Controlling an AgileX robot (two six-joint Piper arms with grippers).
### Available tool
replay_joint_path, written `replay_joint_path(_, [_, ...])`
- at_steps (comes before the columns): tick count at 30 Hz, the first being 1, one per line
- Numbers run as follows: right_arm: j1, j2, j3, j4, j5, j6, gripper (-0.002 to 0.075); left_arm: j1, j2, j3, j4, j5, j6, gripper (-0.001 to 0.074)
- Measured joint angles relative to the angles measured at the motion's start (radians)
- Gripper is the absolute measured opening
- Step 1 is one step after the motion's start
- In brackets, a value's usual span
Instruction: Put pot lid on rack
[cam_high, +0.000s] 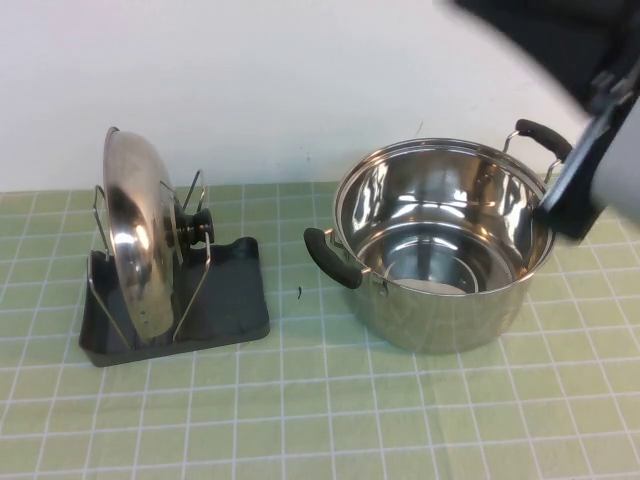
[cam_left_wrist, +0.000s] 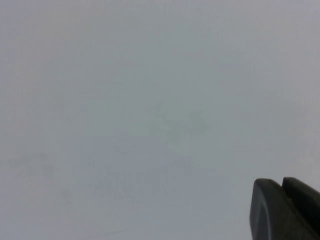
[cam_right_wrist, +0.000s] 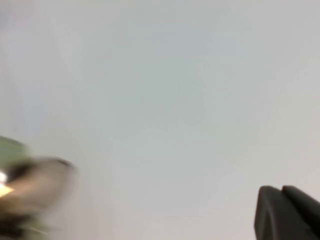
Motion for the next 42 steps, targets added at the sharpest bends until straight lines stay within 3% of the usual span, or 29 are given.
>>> replay_joint_path(4, [0.000,-0.056,0.000,0.021,0.276,-0.182,-0.0001,0.000,-0.024,0.000,-0.079,0.320,0.119,0.0005])
replay_joint_path(8, [0.000,-0.096,0.000,0.137,0.575,-0.498,-0.0001,-0.011,-0.057,0.000,-0.404,0.663,0.498,0.0003])
replay_joint_path(13, [0.000,-0.122,-0.002,0.495,1.001,-0.901,-0.0001,-0.066,-0.085,0.000,-0.894,0.931,0.877,0.0001])
replay_joint_path(18, [0.000,-0.194,-0.002,0.991,1.180,-1.110,-0.0001,-0.101,-0.155,0.041,-1.312,0.974,1.134,0.0001])
replay_joint_path(21, [0.000,-0.280,0.004,1.218,1.186,-1.158,-0.0001,-0.101,-0.250,0.113,-1.529,0.926,1.257,0.0000])
replay_joint_path(25, [0.000,-0.411,0.071,1.387,1.133,-1.174,-0.0001,-0.101,-0.381,0.240,-1.750,0.863,1.403,-0.0001])
replay_joint_path(35, [0.000,-0.704,0.519,1.606,0.789,-1.198,-0.0001,-0.101,-0.684,0.608,-2.187,0.713,1.778,-0.0001])
replay_joint_path(42, [0.000,-0.783,0.761,1.633,0.595,-1.198,-0.0001,-0.101,-0.747,0.724,-2.283,0.640,1.876,-0.0002])
